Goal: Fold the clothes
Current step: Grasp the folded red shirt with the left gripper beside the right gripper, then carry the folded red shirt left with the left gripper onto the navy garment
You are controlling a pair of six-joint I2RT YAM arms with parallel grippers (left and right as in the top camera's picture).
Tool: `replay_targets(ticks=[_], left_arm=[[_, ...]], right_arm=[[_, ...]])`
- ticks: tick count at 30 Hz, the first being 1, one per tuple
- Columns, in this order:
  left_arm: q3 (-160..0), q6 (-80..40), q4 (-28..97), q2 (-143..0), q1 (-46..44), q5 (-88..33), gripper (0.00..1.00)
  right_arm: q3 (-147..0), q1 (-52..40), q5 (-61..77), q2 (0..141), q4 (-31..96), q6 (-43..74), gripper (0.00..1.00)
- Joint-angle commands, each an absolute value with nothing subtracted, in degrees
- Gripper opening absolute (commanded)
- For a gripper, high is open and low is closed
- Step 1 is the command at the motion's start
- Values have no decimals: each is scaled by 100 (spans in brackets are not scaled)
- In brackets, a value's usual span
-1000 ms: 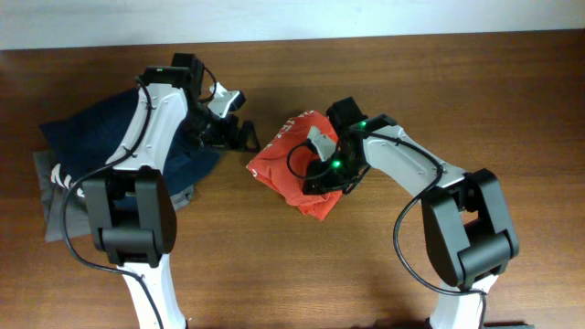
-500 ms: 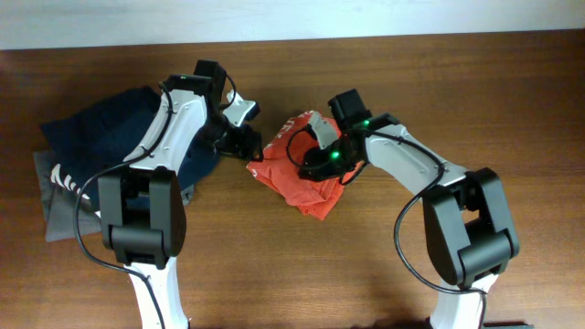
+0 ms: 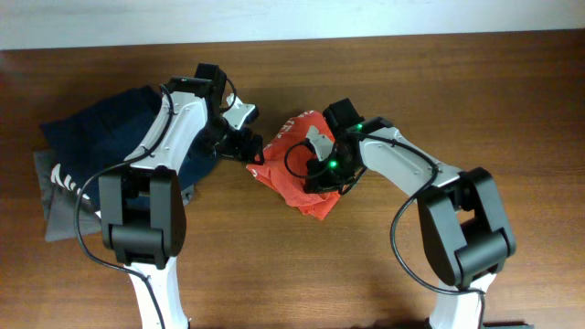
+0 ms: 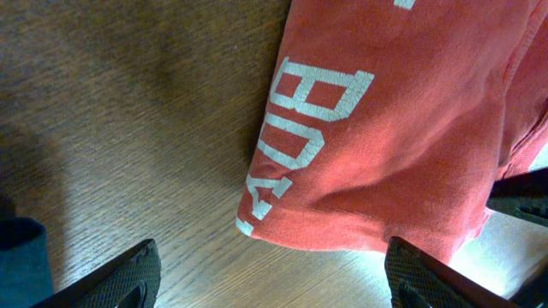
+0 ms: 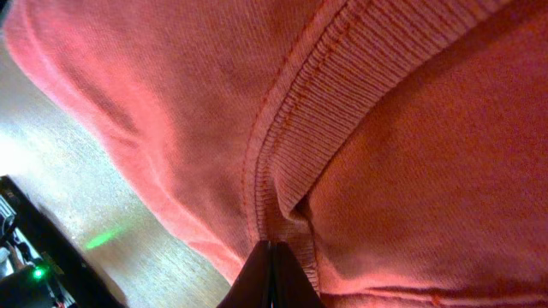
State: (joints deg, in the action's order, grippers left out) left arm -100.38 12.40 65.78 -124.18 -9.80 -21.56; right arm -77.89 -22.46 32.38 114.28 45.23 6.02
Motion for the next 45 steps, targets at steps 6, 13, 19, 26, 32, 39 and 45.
replay_targets(ticks=[6, 13, 19, 26, 32, 39, 45], left_arm=[[-10009, 1210, 6536, -12344, -1004, -2290, 83], [-10099, 1208, 5961, -12335, -1072, -2961, 86], [-10110, 1542, 5352, -12427, -1210, -3474, 94], [-10110, 1634, 4864, -12877, -1415, -3374, 99], [-10110, 1636, 4899, -13316, -1422, -4106, 99], [-10110, 1634, 4969, -13419, -1485, -4698, 64], [-10202, 1636, 5026, -13360, -1472, -4700, 1]], right_arm=[[-7780, -2178, 3024, 10951, 4998, 303, 4], [-7861, -1710, 2574, 10543, 5019, 342, 21], [-7959, -1039, 2482, 9845, 5017, 342, 41], [-7959, -672, 2497, 9437, 5236, 338, 41], [-7959, -672, 2499, 9430, 5319, 320, 41], [-7959, -672, 2497, 9430, 5319, 320, 41], [-7959, -672, 2497, 9430, 5323, 320, 40]])
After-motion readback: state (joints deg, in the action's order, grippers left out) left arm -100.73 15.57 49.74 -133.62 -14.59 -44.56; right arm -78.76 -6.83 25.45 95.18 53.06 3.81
